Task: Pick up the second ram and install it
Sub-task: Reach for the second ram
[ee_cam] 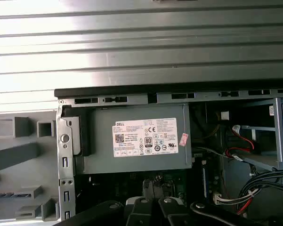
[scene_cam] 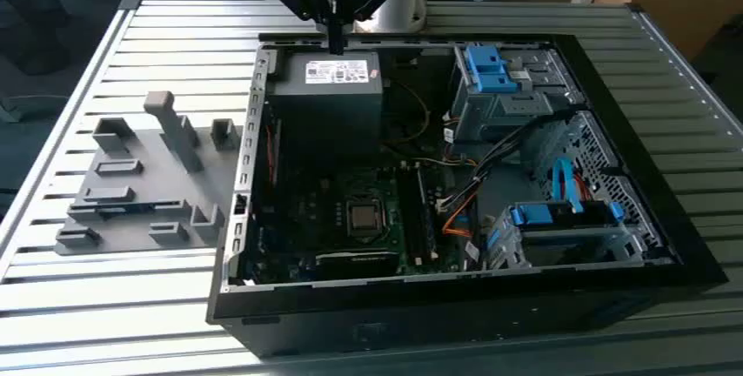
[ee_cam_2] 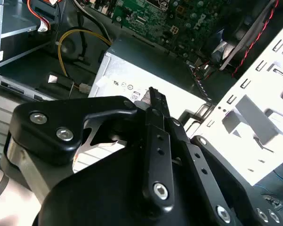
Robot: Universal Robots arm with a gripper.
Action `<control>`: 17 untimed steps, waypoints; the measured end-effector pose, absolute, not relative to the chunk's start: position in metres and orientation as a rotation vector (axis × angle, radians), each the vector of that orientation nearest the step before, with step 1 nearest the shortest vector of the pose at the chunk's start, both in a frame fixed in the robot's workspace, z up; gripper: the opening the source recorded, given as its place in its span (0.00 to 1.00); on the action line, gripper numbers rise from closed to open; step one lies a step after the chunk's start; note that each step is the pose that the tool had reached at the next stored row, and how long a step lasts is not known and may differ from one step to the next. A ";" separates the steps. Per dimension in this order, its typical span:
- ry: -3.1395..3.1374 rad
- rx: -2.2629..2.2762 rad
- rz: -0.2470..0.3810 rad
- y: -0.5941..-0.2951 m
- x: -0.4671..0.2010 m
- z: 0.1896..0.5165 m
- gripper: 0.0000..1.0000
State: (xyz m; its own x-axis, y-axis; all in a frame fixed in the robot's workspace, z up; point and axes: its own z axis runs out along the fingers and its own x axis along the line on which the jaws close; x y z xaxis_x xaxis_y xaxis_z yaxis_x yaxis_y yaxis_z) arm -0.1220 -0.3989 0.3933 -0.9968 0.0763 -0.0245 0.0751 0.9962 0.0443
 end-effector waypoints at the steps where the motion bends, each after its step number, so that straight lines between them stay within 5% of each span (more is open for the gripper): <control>1: 3.112 0.118 0.068 -0.399 -0.122 0.393 0.11; 17: 3.112 0.118 0.068 -0.399 -0.124 0.393 0.11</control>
